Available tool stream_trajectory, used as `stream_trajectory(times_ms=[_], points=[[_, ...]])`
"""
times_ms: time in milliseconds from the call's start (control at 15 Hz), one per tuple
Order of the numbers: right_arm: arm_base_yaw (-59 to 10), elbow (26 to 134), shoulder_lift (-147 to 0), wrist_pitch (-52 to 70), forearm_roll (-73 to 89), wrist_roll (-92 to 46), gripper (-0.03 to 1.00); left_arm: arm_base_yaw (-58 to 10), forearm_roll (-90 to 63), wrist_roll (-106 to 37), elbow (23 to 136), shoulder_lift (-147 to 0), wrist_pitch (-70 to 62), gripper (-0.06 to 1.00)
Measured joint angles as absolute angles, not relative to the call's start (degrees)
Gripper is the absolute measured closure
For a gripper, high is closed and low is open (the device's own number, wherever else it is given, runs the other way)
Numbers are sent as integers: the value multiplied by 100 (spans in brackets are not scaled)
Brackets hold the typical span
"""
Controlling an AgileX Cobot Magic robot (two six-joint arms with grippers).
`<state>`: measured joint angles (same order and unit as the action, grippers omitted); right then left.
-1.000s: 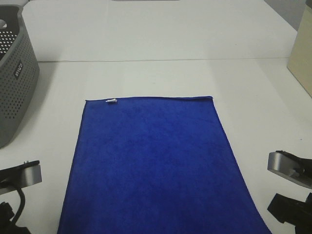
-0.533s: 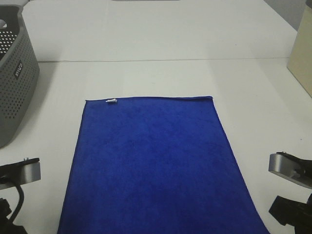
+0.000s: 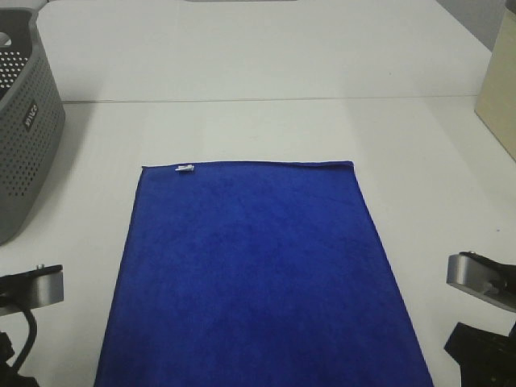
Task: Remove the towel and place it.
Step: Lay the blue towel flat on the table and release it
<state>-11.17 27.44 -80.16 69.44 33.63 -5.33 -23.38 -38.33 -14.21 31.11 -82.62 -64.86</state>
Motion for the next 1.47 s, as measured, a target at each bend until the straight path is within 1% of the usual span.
stream_trajectory(times_ms=[67, 200, 400, 667, 933, 1000, 1133, 1200, 1267, 1400, 1467], points=[[-1117, 2744, -8016, 6944, 3363, -533, 31, -2338, -3833, -1421, 3111, -8262, -6486, 40], [-1117, 2750, -8010, 6944, 3363, -510, 29, -2338, -3833, -1346, 3111, -8262, -6492, 36], [-1106, 3002, -7804, 6950, 3358, -510, 29, -2338, -3827, -1346, 3157, -8262, -6583, 35], [-1106, 3953, -7540, 6956, 3157, -556, 29, -2338, -3747, -1341, 3885, -8268, -6893, 35], [-1083, 4853, -7546, 6956, 2681, -487, 29, -2338, -3111, -1278, 4687, -8274, -6933, 34], [-980, 5042, -7563, 6961, 2647, -481, 29, -2338, -2836, -1163, 4916, -8274, -6927, 34], [-401, 5432, -7575, 6961, 2716, -533, 29, -2217, -2149, -831, 5449, -8274, -6835, 34], [327, 5752, -7615, 6961, 2939, -831, 29, -1896, -1822, -739, 5884, -8274, -6824, 34], [498, 5844, -7638, 6961, 3019, -917, 29, -1782, -1788, -739, 5964, -8274, -6824, 34], [911, 6222, -7855, 6956, 3426, -1346, 29, -1312, -1719, -814, 6154, -8274, -6824, 34], [928, 6325, -7998, 6961, 3512, -1490, 29, -934, -1707, -934, 6211, -8274, -6755, 34]])
